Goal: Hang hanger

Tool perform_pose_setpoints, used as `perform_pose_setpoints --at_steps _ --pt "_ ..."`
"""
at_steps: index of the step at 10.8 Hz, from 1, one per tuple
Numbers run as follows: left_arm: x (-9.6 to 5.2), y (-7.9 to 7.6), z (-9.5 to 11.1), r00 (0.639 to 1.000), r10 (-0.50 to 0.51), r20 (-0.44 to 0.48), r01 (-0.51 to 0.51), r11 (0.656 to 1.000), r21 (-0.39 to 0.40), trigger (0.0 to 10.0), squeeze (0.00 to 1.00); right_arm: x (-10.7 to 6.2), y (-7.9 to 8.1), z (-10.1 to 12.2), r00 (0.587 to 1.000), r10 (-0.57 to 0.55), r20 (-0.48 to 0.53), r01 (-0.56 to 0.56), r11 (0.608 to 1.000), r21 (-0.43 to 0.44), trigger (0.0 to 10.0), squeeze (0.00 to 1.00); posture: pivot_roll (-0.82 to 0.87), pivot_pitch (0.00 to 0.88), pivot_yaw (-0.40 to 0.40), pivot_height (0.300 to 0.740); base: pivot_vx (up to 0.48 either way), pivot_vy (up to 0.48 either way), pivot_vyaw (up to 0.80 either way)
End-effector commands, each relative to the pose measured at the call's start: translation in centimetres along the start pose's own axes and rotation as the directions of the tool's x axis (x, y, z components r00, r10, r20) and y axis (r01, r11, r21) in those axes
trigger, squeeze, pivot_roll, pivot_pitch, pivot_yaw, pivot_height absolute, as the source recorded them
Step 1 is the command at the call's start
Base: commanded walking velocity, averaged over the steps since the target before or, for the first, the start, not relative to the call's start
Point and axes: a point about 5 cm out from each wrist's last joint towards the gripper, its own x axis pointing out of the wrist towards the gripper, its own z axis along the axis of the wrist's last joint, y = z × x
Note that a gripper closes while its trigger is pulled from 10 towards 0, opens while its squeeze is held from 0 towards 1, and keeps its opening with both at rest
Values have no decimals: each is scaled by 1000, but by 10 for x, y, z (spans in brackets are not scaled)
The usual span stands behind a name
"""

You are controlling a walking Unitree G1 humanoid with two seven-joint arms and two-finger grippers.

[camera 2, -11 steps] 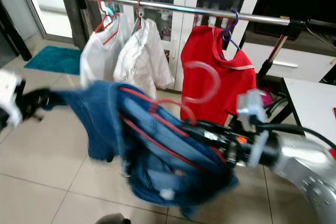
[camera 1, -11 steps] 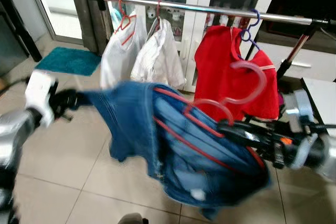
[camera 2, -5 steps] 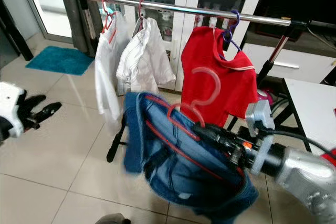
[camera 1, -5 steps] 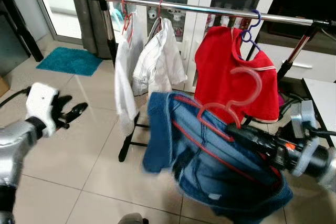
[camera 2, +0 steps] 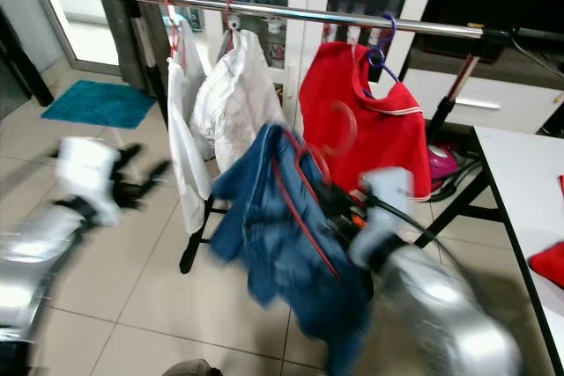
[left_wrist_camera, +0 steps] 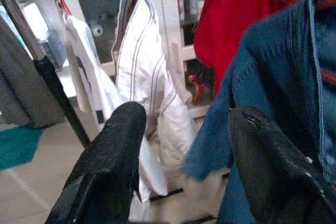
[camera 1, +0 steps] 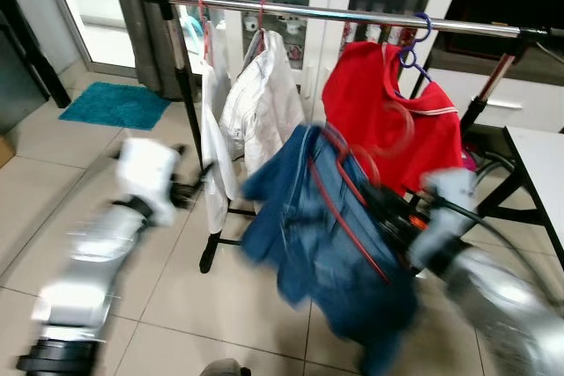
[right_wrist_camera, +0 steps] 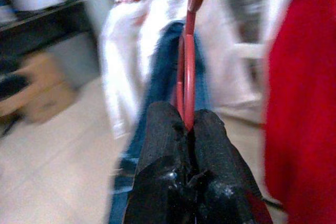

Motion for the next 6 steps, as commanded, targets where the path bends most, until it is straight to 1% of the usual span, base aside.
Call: perform_pose_setpoints --at_steps 1,2,3,4,6 --pt "-2 -1 -1 999 50 -17 -50 999 12 10000 0 7 -9 4 990 -137 43 138 990 -19 10000 0 42 0 14 740 0 0 0" --pt "-1 -3 0 998 54 -18 -54 999 1 10000 0 13 -11 1 981 -190 38 191 981 -28 10000 0 44 0 14 740 0 0 0" --pt "-1 -11 4 999 40 -7 -39 999 35 10000 0 22 -8 2 976 -201 83 201 980 6 10000 0 48 0 3 740 0 0 0" --pt "-1 -13 5 999 33 -4 -33 998 45 10000 0 25 -6 4 973 -205 103 203 979 29 10000 0 48 0 3 740 0 0 0" --pt "-3 -19 1 999 31 -24 -30 999 41 10000 0 40 -2 25 960 -187 208 175 982 73 10000 0 32 0 28 740 0 0 0"
